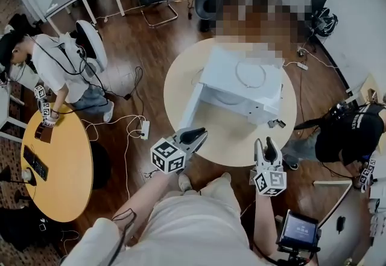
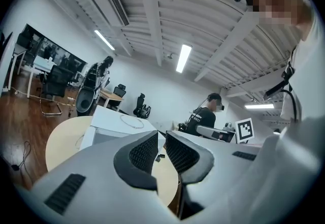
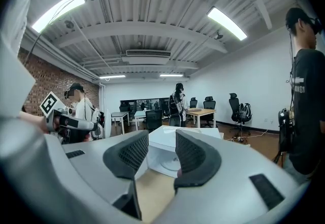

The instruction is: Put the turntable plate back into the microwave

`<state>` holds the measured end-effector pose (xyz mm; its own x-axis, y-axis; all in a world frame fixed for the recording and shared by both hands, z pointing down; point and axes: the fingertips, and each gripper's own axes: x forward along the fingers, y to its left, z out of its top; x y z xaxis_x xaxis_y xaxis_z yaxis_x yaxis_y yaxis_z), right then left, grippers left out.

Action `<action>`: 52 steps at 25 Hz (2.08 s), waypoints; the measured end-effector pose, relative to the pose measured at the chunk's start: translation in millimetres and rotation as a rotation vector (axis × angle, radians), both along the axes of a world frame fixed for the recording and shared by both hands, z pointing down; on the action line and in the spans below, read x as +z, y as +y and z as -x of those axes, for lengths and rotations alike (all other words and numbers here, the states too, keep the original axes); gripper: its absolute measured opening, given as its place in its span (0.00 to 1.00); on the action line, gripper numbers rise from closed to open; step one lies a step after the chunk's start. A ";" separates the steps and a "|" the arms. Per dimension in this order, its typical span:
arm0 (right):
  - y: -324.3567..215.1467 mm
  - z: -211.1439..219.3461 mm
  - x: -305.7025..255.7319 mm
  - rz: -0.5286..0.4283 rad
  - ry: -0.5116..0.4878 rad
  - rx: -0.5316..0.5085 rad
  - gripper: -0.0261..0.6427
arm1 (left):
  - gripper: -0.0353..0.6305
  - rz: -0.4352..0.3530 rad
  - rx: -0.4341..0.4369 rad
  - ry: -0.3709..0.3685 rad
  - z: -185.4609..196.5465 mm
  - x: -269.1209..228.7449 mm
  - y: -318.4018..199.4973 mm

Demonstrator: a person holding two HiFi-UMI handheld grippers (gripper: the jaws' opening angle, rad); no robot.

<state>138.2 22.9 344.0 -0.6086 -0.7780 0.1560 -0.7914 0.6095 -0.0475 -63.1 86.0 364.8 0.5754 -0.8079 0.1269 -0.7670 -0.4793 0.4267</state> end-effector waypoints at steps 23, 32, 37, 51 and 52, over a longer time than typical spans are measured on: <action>-14.7 -91.4 -7.7 0.023 -0.093 -0.152 0.27 | 0.11 0.001 -0.277 -0.074 -49.1 -28.5 37.0; 6.1 -132.2 15.3 0.064 -0.103 -0.200 0.27 | 0.11 0.023 -0.353 -0.110 -88.6 -18.5 69.7; 21.6 -152.4 32.8 0.097 -0.088 -0.228 0.27 | 0.11 0.062 -0.381 -0.110 -110.1 -1.0 93.1; 37.9 -176.4 88.2 0.192 -0.055 -0.261 0.27 | 0.11 0.137 -0.426 -0.147 -130.1 16.2 132.2; 39.6 -175.3 89.3 0.194 -0.051 -0.266 0.27 | 0.11 0.140 -0.423 -0.145 -131.1 17.4 133.8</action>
<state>313.5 62.5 433.3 -0.7970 -0.5500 0.2498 -0.5997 0.7699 -0.2183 68.0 219.8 382.2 0.1672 -0.9372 0.3062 -0.9391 -0.0568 0.3390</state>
